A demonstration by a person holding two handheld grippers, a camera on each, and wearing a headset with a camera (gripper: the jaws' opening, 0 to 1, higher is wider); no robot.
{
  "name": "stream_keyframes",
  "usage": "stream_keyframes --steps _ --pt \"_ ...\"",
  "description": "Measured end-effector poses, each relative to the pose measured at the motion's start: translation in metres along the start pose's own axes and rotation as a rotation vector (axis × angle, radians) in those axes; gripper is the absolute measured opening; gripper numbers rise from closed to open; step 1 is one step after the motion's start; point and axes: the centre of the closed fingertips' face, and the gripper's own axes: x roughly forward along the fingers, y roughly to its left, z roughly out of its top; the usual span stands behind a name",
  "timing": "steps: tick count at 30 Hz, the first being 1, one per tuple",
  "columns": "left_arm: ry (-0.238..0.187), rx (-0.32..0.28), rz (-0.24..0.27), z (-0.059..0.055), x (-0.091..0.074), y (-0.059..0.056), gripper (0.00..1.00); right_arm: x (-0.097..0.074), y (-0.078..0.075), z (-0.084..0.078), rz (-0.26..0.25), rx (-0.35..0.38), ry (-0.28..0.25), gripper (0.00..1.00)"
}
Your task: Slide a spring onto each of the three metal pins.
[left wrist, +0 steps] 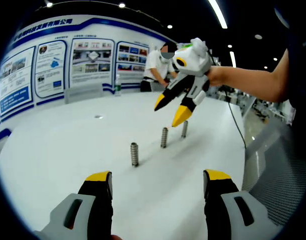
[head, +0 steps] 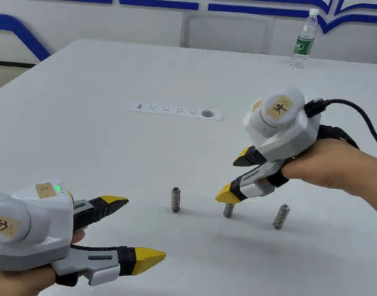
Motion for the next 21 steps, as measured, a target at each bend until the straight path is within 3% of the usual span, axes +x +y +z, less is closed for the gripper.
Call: stream_keyframes --steps 11,21 --pt "-0.006 0.005 0.0 0.004 0.003 -0.002 0.77 -0.028 -0.004 -0.037 -0.046 0.108 -0.119 0.63" --pt "-0.007 0.005 -0.006 0.006 0.001 -0.002 0.78 -0.047 0.01 -0.069 -0.063 0.139 -0.213 0.7"
